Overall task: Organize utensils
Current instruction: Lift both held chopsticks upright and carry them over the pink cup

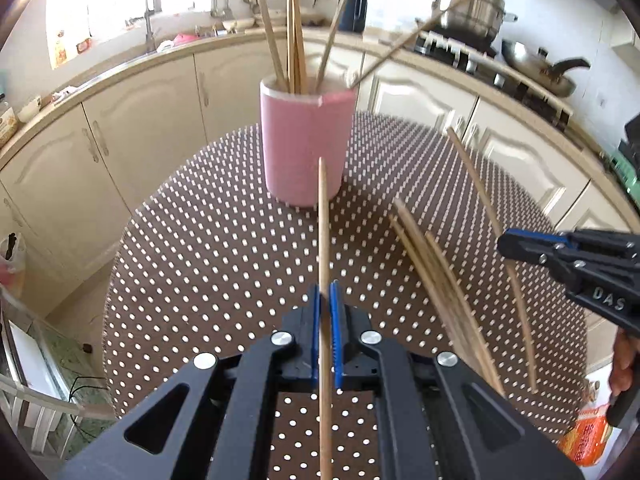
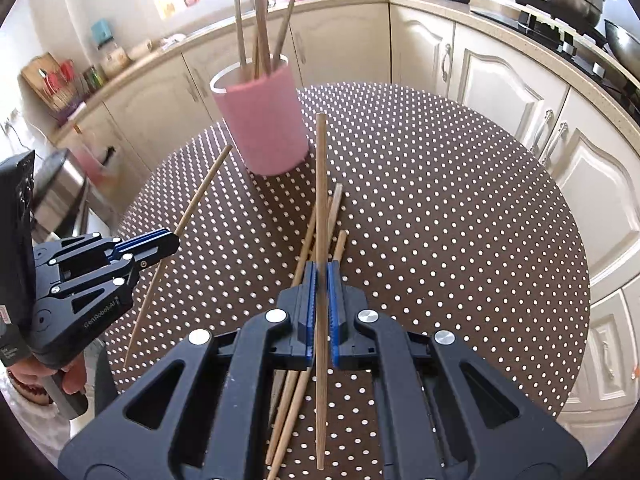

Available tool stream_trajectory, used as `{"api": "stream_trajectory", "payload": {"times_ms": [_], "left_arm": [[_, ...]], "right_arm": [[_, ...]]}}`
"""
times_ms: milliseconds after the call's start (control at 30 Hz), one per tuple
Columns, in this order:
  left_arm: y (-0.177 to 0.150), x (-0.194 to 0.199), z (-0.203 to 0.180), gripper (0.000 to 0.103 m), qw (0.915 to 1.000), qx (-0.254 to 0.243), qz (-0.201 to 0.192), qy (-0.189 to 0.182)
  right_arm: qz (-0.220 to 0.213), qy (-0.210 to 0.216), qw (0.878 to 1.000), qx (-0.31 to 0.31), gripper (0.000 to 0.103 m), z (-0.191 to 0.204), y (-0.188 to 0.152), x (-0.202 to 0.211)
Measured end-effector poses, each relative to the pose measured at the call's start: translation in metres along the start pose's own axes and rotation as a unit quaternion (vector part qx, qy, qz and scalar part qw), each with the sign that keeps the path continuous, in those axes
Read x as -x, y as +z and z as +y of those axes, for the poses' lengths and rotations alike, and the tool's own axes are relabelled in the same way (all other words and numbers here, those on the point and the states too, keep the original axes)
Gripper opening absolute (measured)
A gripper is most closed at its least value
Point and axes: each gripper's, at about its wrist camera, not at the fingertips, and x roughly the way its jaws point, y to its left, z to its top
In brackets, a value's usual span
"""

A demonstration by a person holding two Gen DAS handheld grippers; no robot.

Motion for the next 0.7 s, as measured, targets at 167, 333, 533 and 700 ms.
{"api": "stream_trajectory", "payload": {"times_ms": [167,333,533,700], "left_arm": [[0.007,0.033,0.008,0.005,0.998,0.009,-0.062,-0.006],[0.015,0.058,0.012,0.005,0.9911,0.02,-0.128,-0.03],[0.019,0.084,0.014,0.005,0.979,0.022,-0.198,-0.041],[0.032,0.098,0.012,0.005,0.9655,0.013,-0.257,-0.042]], "right_arm": [[-0.041,0.029,0.999,-0.004,0.006,0.002,-0.001,0.022],[-0.075,0.05,0.996,0.003,0.006,0.013,0.005,0.041],[-0.127,0.07,0.989,0.012,0.006,0.024,0.017,0.056],[-0.159,0.081,0.984,0.01,0.006,0.027,0.03,0.059]]}}
